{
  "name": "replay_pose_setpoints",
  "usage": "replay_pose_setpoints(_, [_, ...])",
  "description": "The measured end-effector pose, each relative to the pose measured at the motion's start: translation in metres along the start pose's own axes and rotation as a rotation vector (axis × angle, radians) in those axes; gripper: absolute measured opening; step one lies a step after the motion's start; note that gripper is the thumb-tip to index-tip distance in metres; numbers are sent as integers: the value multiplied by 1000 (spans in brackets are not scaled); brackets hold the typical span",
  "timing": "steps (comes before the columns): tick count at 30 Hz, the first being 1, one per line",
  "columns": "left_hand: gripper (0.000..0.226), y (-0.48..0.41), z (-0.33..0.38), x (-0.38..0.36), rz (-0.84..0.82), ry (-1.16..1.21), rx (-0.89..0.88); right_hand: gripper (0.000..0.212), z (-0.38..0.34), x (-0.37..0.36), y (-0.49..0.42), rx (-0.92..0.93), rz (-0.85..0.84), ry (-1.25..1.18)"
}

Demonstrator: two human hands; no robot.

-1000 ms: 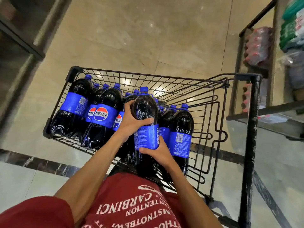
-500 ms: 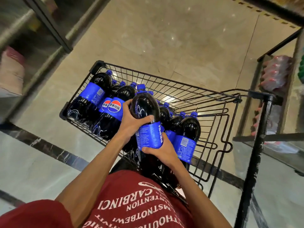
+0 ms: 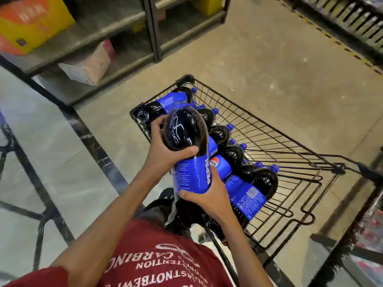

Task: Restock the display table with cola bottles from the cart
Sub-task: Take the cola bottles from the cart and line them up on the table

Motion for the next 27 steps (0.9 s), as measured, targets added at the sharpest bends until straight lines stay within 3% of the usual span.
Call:
replay_pose_setpoints(9, [98,2,26,116,255,38,-113,95,-76,-77,-22,194,-149,100])
replay_pose_setpoints(16, [109,-18,32,215,338,74,-134,88,-130,-164,-47,266,-208,107])
replay_pose_setpoints(20, [97,-32,31,279,386,77,-142,92,-166,-220,-59,299,-256,118])
replay_pose_setpoints(23, [95,-44,28,328,420,55,-159,83,-192,-262,-66,323,-280,132])
replay_pose_setpoints(27, [98,-63,25,383,443,12,-154,92,-216,-313,-84,328,-314,132])
Point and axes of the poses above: each hand's wrist, its own y-axis away from the middle knuckle, its own x-axis out of the back of the hand, z = x × y, the point moved 5 cm from there along -y, towards the middle knuckle, and after that the axes turned 8 degrees about -y, right-handed, at the moved point
